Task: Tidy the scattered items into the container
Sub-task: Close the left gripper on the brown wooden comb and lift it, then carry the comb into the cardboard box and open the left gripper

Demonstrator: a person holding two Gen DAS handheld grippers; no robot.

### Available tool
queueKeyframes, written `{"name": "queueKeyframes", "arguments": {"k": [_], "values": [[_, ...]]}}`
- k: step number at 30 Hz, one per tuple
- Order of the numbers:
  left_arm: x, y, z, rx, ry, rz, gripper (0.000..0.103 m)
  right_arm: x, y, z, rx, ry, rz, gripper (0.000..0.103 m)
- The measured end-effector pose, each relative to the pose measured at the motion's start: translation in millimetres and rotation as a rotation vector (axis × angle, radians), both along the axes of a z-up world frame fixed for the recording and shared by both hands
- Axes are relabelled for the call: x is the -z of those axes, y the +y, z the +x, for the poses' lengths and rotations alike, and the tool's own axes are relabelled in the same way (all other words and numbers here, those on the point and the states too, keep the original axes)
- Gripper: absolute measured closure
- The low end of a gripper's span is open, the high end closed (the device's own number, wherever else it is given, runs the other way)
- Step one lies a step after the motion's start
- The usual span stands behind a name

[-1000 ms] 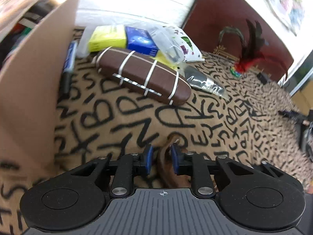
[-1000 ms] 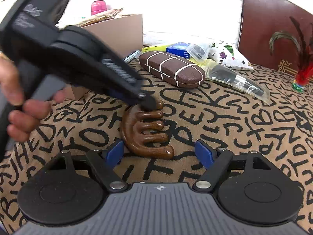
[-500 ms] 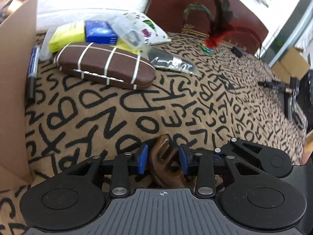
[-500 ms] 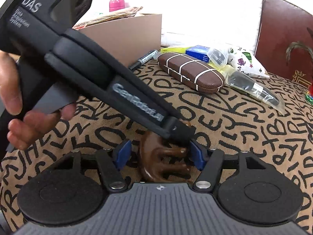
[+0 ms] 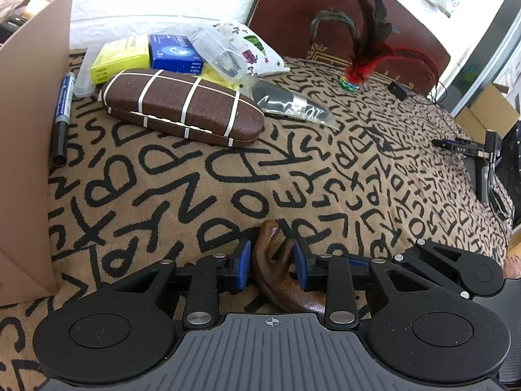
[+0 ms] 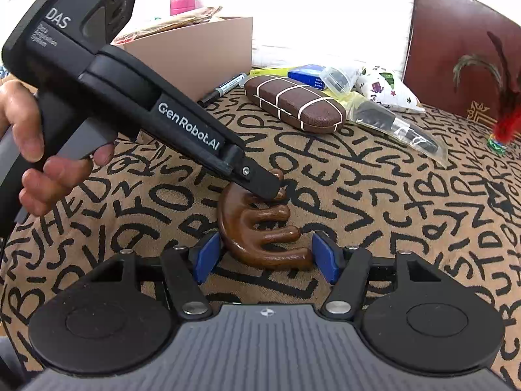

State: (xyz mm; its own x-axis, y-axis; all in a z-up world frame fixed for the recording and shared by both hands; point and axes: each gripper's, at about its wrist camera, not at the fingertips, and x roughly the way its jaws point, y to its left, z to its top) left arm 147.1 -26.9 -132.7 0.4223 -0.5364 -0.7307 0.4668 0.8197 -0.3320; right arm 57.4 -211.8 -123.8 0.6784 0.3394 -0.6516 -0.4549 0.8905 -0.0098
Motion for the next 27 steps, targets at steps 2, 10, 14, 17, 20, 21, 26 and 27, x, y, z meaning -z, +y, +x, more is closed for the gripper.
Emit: {"name": "queueKeyframes", "arguments": {"k": [2,10,14,17,20,21,26,27], "values": [[0.8,1.6,0.6,-0.009,0.007,-0.012,0.076,0.5,-0.5,0.2,0.001,-0.002,0.005,0.035],[-1.2,-4.7,-4.6,0.002,-0.029,0.025,0.074,1.1,-1.0,2.2,-0.009,-0.007,0.008,0.036],[-0.9,-3.1,-5.4,0.0,-0.018,0.01,0.075,1.5,3.1,4.0,-0.036,-0.021,0.002,0.04],[-1.0,-2.5,-8.3,-0.007,-0.028,0.017,0.075,2.0,7.7,9.4,-0.038,-0.024,0.003,0.039],[-0.7,0.3,-7.2,-0.013,-0.007,-0.003,0.076,0.7,9.0,8.0,-0.051,-0.026,-0.012,0.04],[-1.2,0.3,-7.8,-0.015,-0.006,-0.004,0.076,0.5,8.8,7.2,-0.049,-0.026,-0.01,0.04],[-4.0,0.4,-13.8,-0.026,-0.015,-0.004,0.075,-3.3,10.9,4.6,-0.036,-0.019,-0.008,0.041],[-4.3,1.6,-14.4,-0.027,-0.012,-0.01,0.075,-3.9,11.5,3.5,-0.038,-0.021,-0.013,0.041]]}}
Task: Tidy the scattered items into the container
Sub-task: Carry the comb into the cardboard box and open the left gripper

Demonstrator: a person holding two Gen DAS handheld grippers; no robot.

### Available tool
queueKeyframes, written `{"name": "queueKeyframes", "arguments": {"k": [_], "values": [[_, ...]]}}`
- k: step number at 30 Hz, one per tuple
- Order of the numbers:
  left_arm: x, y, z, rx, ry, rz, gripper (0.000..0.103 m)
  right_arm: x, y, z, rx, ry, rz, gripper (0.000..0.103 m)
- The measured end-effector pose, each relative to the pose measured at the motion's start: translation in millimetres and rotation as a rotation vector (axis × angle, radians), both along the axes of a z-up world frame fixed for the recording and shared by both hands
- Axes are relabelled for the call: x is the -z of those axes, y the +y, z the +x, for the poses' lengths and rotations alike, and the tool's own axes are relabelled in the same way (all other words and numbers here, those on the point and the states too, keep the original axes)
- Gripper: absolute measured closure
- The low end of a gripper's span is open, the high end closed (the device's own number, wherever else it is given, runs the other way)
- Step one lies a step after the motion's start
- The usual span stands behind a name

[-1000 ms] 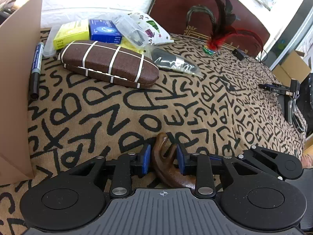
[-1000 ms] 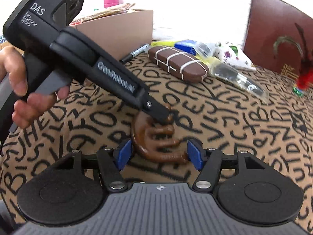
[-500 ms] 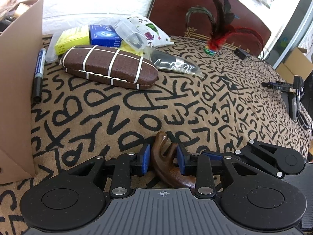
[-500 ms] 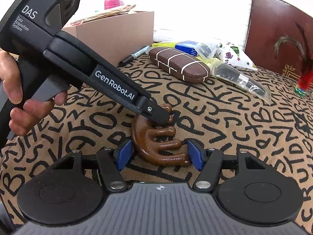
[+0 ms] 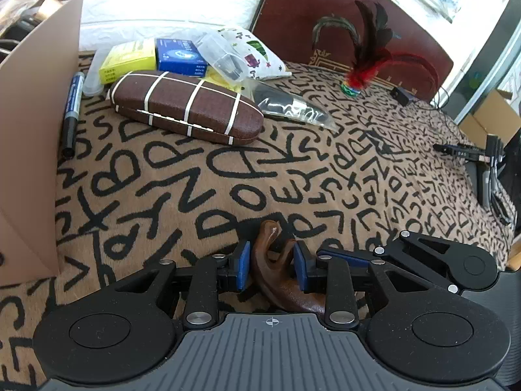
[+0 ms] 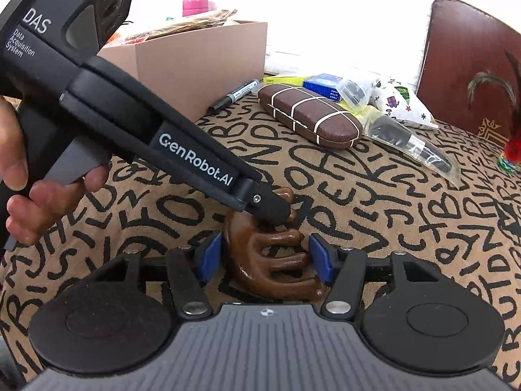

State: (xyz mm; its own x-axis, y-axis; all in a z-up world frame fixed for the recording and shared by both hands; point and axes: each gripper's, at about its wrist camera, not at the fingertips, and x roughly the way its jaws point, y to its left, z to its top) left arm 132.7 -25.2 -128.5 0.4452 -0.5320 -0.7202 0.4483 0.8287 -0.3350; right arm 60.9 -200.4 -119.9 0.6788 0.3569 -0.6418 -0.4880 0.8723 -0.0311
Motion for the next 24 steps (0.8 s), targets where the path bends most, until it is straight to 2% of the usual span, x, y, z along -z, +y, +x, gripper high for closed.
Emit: {"name": "queueKeyframes", "arguments": {"k": [6,14,24], "values": [[-6.7,6.6,-3.1,-0.017,-0.003,-0.033,0.075,-7.8,3.1,-4.6,-0.004,-0.023,-0.012,0.041],[-37.9,19.8,-10.7,-0.048,-0.062,-0.086,0.076,-34.5,12.0,-10.5,-0.028,-0.097,-0.039,0.041],[-106.2,56.1,-21.5,-0.128,-0.236,-0.129,0.076,-94.0,41.0,-11.4,-0.105,-0.261,-0.07,0.041]]}}
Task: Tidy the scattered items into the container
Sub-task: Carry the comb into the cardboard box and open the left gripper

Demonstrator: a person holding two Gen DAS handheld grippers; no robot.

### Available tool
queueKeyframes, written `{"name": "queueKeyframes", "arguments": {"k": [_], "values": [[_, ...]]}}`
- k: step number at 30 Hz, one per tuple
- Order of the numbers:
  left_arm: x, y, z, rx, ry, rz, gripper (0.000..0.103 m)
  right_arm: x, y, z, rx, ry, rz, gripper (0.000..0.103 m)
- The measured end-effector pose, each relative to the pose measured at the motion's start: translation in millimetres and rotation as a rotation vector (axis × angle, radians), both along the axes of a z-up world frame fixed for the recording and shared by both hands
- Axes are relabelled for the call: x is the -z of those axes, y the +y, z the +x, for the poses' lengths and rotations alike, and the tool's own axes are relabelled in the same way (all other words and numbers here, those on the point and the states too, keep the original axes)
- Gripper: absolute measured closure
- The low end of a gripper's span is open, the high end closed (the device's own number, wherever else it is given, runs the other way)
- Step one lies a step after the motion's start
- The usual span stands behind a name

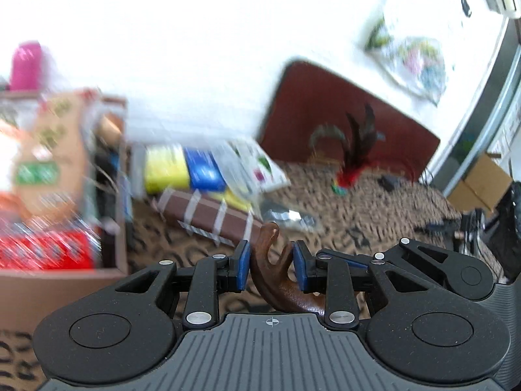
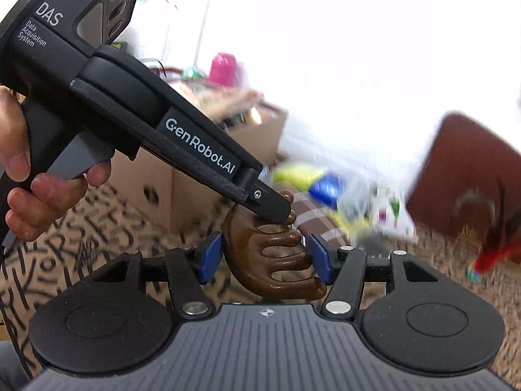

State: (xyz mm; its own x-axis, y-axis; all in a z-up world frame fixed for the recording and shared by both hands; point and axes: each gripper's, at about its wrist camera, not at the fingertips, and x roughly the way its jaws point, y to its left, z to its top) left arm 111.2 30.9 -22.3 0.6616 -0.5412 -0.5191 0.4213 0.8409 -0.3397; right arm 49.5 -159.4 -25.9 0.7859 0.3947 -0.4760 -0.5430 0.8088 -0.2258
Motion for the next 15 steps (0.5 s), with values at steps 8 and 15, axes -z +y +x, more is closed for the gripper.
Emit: {"name": "queueKeyframes", "arguments": {"k": [8,15], "values": [[-40.0,73.7,5.1,-0.159,-0.101,0.002,0.075,-36.9,69.4,19.3,-0.137,-0.094,0.0,0.041],[-51.4,144.7,28.3,-0.273,-0.13,-0.003,0.075,-50.2,138.4,51.6,-0.242,-0.127,0.006,0.041]]}}
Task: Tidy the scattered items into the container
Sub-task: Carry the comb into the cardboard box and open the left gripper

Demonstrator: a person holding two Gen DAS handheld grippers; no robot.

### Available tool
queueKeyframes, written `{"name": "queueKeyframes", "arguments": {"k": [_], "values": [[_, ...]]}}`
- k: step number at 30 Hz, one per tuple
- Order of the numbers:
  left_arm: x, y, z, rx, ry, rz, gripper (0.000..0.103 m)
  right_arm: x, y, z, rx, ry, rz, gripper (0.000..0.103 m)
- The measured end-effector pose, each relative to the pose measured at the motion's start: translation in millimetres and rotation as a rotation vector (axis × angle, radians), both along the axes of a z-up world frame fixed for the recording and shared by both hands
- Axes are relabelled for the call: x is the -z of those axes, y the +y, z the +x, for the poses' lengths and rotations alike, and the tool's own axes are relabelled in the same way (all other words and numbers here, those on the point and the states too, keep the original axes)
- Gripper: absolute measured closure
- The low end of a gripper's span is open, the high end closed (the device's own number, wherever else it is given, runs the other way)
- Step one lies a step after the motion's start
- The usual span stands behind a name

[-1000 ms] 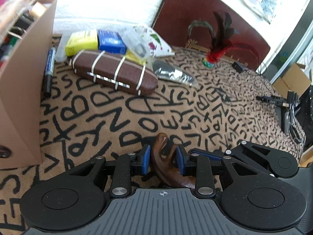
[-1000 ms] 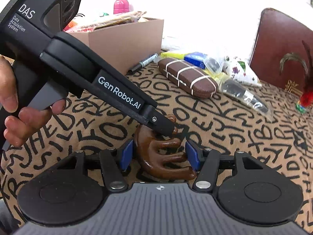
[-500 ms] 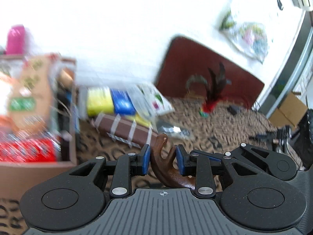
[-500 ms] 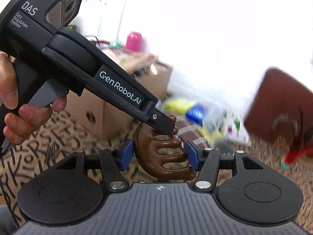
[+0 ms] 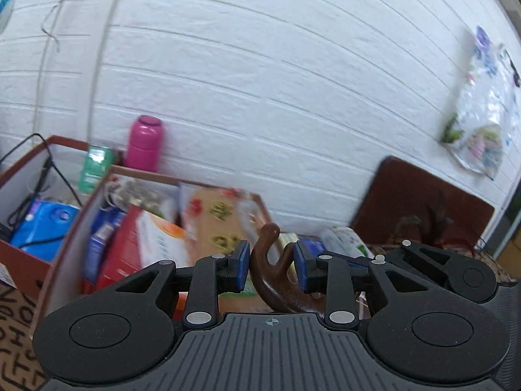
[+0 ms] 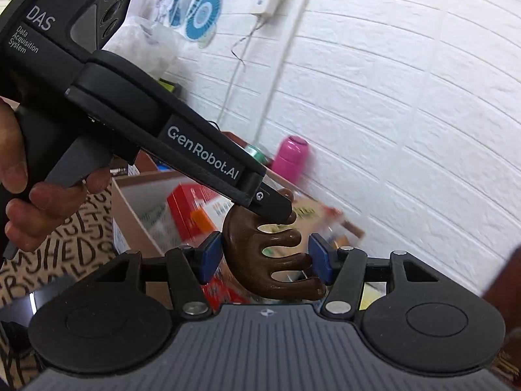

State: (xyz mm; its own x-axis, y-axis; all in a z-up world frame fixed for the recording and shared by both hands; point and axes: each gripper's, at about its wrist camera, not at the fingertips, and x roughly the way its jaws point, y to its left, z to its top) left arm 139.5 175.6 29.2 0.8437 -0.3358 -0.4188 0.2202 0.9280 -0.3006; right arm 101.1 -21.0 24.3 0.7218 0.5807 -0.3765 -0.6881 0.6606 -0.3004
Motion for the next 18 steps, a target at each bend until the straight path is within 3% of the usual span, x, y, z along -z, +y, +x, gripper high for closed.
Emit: {"name": "queueKeyframes", "arguments": {"k": [5,8,9,10,13,18], "values": [[3.7,33.0,32.9,-0.044,0.011,-0.018,0.073,-0.3,35.6,33.5,-0.03,0.003,0.001,0.04],[9.8,45.8,51.2,-0.086,0.041,-0.036,0.031,4.8,52.9,53.6,-0.049,0.001,0.001,0.038],[11.8,46.9,54.9,-0.108,0.052,-0.02,0.009,7.8,58.3,57.9,-0.051,0.002,-0.012,0.033],[13.9,47.8,53.3,-0.144,0.047,0.009,0.004,12.8,63.2,57.2,-0.037,-0.008,-0.03,0.023],[17.2,49.9,41.5,-0.14,-0.018,0.067,0.003,21.9,62.4,50.2,-0.022,-0.047,-0.057,0.019],[23.6,50.9,34.0,-0.12,0.031,-0.025,0.003,30.3,47.4,43.4,0.026,0.013,-0.04,0.013]]}}
